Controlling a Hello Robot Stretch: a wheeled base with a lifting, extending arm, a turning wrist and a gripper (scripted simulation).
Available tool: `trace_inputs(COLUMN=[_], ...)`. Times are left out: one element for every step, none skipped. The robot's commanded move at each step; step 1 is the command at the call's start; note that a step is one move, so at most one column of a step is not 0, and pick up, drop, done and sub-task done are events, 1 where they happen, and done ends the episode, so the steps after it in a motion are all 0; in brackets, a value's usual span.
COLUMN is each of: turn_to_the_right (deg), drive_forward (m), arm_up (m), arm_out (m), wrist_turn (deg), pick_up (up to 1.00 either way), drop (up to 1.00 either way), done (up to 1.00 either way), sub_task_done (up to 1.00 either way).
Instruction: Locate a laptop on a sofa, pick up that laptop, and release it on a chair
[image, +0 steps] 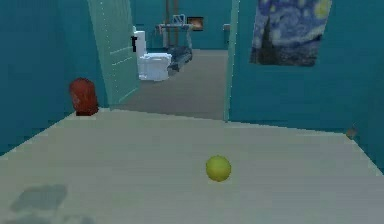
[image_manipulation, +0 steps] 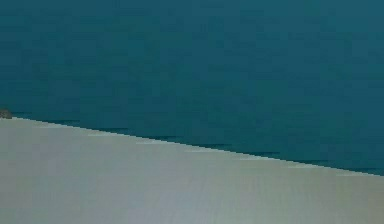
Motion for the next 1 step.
trace_inputs(turn_to_the_right=[3.0], drive_forward=[0.0], arm_up=[0.0], arm_out=[0.0], wrist_turn=[0.0], pick_up=[0.0], drop=[0.0], done=[0.0], sub_task_done=[0.0])
